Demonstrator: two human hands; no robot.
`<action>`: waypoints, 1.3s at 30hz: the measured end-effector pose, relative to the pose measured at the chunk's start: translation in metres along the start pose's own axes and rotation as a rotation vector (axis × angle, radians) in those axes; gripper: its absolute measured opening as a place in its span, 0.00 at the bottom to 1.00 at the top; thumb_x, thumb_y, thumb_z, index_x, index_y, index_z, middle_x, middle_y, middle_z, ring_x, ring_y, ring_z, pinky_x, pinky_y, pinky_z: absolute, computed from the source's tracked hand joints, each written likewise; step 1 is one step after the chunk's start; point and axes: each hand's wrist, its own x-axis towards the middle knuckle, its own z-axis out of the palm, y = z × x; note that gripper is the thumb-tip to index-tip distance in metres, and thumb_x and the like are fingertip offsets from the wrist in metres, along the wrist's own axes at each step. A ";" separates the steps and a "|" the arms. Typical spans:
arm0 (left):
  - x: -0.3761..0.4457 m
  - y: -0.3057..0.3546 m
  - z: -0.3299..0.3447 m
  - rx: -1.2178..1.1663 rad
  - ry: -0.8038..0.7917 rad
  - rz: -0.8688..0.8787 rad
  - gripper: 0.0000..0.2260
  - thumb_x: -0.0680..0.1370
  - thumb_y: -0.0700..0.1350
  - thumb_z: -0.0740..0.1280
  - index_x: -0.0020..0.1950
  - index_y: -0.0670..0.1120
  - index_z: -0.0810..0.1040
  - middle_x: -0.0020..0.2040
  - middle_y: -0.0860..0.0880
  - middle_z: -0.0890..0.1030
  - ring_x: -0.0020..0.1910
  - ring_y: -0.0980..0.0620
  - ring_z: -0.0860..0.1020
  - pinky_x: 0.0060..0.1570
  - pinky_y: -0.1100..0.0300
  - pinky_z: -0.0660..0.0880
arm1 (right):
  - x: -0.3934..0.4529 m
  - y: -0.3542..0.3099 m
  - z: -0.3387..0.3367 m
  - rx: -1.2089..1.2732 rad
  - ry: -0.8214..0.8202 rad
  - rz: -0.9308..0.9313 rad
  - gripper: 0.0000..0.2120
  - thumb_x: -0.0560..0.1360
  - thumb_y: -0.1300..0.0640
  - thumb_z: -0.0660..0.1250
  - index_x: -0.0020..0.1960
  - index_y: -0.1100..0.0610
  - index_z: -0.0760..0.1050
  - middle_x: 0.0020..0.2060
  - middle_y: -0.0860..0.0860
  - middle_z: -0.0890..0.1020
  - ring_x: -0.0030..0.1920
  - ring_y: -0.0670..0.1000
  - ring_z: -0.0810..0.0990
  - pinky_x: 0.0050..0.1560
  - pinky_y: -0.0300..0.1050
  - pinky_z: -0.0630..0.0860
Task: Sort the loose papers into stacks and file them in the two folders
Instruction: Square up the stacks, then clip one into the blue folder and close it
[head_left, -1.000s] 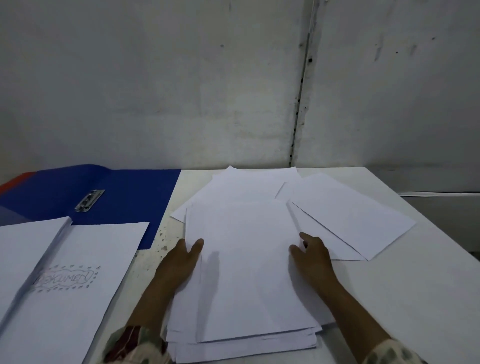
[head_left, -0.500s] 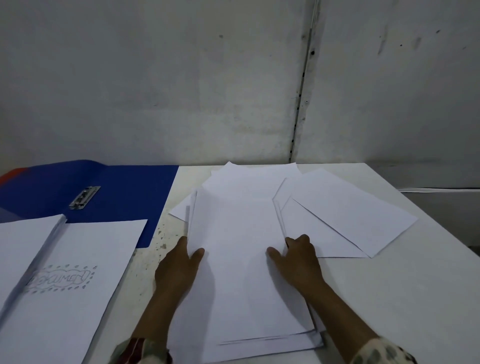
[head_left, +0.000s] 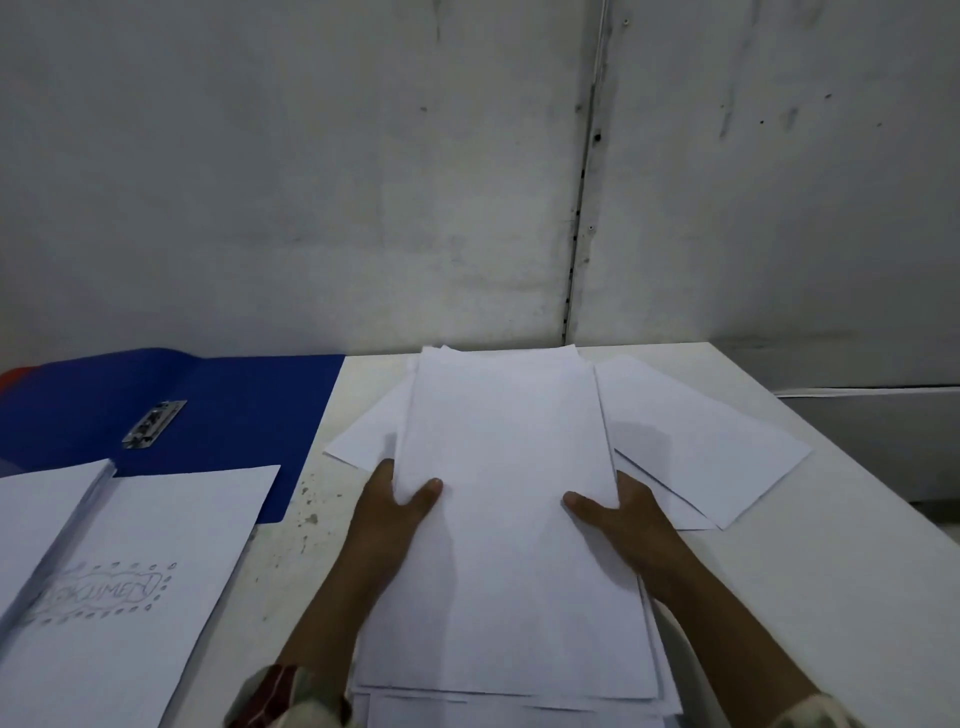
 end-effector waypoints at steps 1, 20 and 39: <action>0.000 0.002 0.007 0.007 -0.012 0.008 0.24 0.77 0.47 0.64 0.70 0.42 0.64 0.61 0.51 0.72 0.56 0.48 0.72 0.54 0.60 0.67 | 0.000 0.002 -0.004 -0.019 0.031 -0.012 0.12 0.73 0.58 0.69 0.56 0.58 0.75 0.50 0.53 0.81 0.50 0.53 0.80 0.51 0.42 0.73; 0.054 -0.035 0.029 0.914 -0.222 0.197 0.65 0.44 0.84 0.44 0.76 0.52 0.42 0.78 0.50 0.42 0.76 0.48 0.40 0.72 0.44 0.38 | 0.003 0.038 -0.095 -0.100 0.470 0.034 0.20 0.77 0.66 0.62 0.67 0.70 0.66 0.63 0.65 0.73 0.63 0.64 0.71 0.63 0.50 0.66; 0.070 -0.018 0.030 0.968 -0.036 0.320 0.32 0.77 0.56 0.60 0.76 0.48 0.51 0.60 0.48 0.78 0.52 0.50 0.79 0.53 0.61 0.74 | 0.005 0.050 -0.092 -0.139 0.486 -0.011 0.16 0.76 0.64 0.63 0.63 0.66 0.70 0.57 0.62 0.77 0.57 0.60 0.76 0.53 0.43 0.67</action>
